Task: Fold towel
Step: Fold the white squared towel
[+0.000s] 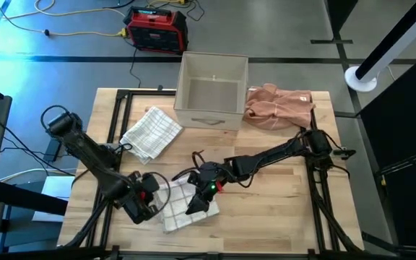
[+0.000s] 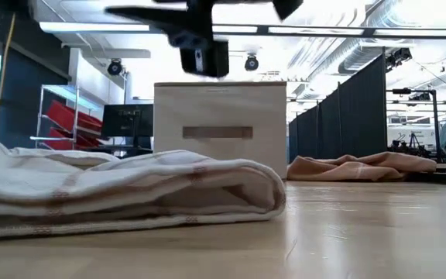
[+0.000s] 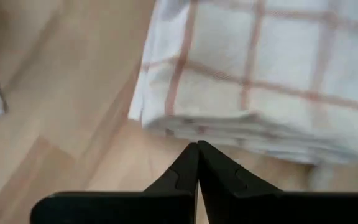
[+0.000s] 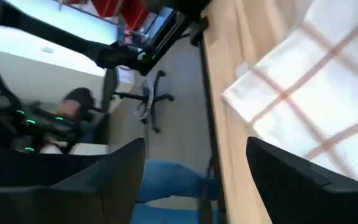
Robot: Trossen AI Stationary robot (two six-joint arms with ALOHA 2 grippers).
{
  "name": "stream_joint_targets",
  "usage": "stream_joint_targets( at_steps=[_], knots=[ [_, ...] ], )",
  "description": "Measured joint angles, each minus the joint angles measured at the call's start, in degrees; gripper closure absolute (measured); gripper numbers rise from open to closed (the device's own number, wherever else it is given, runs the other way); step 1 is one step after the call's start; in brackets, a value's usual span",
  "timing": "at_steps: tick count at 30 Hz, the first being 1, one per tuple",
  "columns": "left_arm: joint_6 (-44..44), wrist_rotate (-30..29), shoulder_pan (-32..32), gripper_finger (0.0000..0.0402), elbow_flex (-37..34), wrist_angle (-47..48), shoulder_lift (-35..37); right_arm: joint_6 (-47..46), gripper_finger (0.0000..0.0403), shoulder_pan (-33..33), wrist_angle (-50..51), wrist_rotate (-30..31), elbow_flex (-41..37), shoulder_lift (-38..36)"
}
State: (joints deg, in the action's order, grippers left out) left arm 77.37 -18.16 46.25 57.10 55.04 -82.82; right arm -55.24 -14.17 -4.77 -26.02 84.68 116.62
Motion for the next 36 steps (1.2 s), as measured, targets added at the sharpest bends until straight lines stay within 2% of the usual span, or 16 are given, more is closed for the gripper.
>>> stream_joint_targets(
  at_steps=[3,6,10,13,14,19,25,31,36],
  knots=[
    [-1.2,-6.6,0.9,0.0402,1.2,-0.4,1.7,5.0,0.0154,-0.3,7.9,5.6,0.0,-2.9],
    [-5.7,-10.9,0.8,0.0402,0.3,-8.1,1.9,9.4,0.0187,-0.5,14.0,11.0,0.0,-4.2],
    [-9.4,-9.5,-0.2,0.0402,-3.3,-18.3,-0.6,16.1,0.0282,0.6,15.4,14.0,0.0,-4.0],
    [-9.6,-9.1,-0.2,0.0402,-5.7,-22.4,-2.9,21.4,0.0373,1.9,14.9,19.4,0.0,-1.8],
    [-8.7,-8.8,-0.2,0.0402,-6.4,-22.8,-3.8,22.9,0.0388,2.4,14.9,21.0,0.0,-0.8],
    [-5.7,-6.1,0.6,0.0402,-9.6,-30.0,-7.3,24.8,0.0388,4.5,15.4,26.3,-0.1,3.4],
    [-1.5,-2.3,2.3,0.0402,-11.2,-30.9,-11.1,25.7,0.0401,5.4,21.0,35.0,-0.2,5.2],
    [-1.1,-1.3,2.0,0.0402,-11.6,-27.7,-9.1,25.7,0.0403,6.6,24.0,34.8,-3.1,5.0],
    [-2.5,-1.5,1.0,0.0402,-8.6,-21.3,-3.7,26.6,0.0403,5.6,25.6,35.4,-3.1,-0.1]
  ],
)
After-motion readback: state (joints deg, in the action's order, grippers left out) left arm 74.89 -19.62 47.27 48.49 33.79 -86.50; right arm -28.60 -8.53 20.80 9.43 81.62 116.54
